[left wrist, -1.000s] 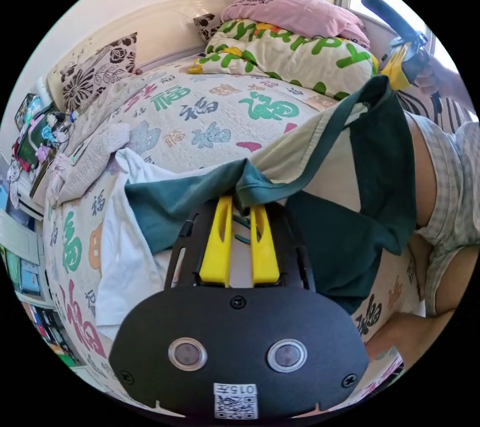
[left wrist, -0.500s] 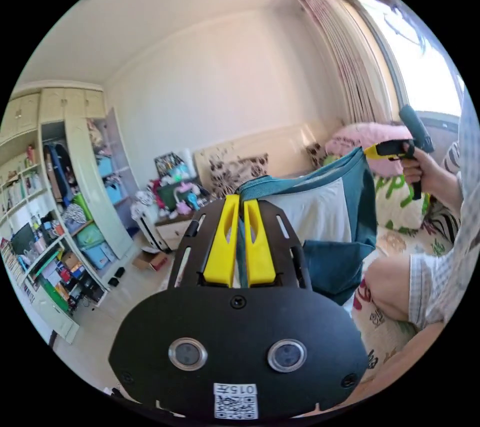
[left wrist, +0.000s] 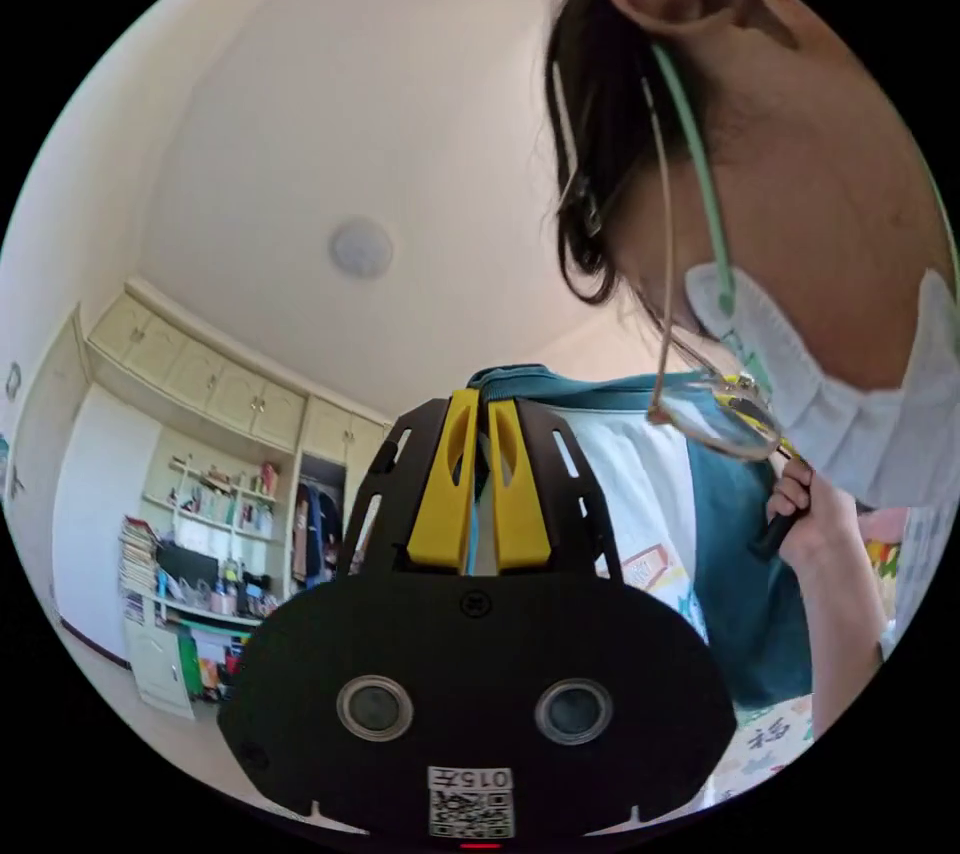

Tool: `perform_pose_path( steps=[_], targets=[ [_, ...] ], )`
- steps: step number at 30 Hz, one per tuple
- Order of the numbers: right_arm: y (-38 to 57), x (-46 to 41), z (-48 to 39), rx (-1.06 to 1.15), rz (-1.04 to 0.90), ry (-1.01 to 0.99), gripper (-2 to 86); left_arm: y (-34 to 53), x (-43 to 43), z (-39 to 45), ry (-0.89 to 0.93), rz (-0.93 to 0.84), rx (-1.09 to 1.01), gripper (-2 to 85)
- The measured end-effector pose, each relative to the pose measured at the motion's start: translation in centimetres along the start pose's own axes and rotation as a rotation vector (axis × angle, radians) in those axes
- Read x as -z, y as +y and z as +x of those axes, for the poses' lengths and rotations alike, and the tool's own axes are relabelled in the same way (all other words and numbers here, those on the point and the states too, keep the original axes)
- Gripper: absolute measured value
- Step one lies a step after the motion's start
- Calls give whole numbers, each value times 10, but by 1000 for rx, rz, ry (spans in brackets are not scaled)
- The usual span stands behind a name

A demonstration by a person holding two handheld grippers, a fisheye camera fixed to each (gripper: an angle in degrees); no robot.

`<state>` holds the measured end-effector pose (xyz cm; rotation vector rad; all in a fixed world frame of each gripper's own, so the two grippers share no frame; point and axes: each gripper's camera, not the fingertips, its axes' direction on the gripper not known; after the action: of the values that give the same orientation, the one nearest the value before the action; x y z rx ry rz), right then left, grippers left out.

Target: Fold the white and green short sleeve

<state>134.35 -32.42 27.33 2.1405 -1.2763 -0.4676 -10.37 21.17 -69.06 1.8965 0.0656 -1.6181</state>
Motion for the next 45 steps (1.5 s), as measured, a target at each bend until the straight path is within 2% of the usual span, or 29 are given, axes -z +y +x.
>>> perform_pose_path(
  steps=[5,11,14,17,18,19,21,23,25,27,28,31,33,35,37,40,43,45],
  targets=[
    [23,-26,-11,120,35,64,-2,-10,-4,-14,-103,-26,-137,-7],
    [98,-104,35,190,-175,87,0,46,-59,-58,-141,-299,-240,-5],
    [169,-172,83,183,-380,122,4,116,-112,-85,-160,-529,-306,-4],
    [276,-268,148,141,-740,142,18,223,-177,-117,-172,-787,-368,-1],
    [333,-304,183,58,-932,127,29,276,-201,-134,-169,-912,-362,2],
    [393,-329,218,-74,-1146,79,44,330,-220,-154,-132,-1087,-310,4],
    [458,-332,251,-237,-1357,-23,56,393,-227,-185,-48,-1337,-165,7],
    [491,-302,262,-249,-1386,-54,62,419,-200,-210,40,-1369,-9,10],
    [527,-243,280,-305,-1512,-49,70,437,-140,-233,98,-1422,107,20],
    [552,-193,302,-405,-1647,44,77,449,-90,-248,88,-1553,152,33],
    [565,-161,316,-487,-1733,124,83,457,-56,-261,58,-1672,220,44],
    [595,-106,339,-585,-1936,321,101,460,11,-293,-21,-1876,447,64],
    [616,-98,347,-637,-1993,342,105,453,29,-314,-134,-1873,509,71],
    [642,-107,350,-709,-2013,282,104,455,32,-337,-200,-1844,609,82],
    [679,-127,351,-700,-2059,236,71,479,21,-357,-148,-1868,715,83],
    [708,-152,357,-552,-2131,280,5,499,2,-368,-122,-1940,633,54],
    [716,-170,372,-617,-2155,233,-5,499,-13,-391,2,-1970,705,13],
    [710,-179,376,-584,-2191,220,-6,489,-19,-405,48,-1958,758,7]
  ],
)
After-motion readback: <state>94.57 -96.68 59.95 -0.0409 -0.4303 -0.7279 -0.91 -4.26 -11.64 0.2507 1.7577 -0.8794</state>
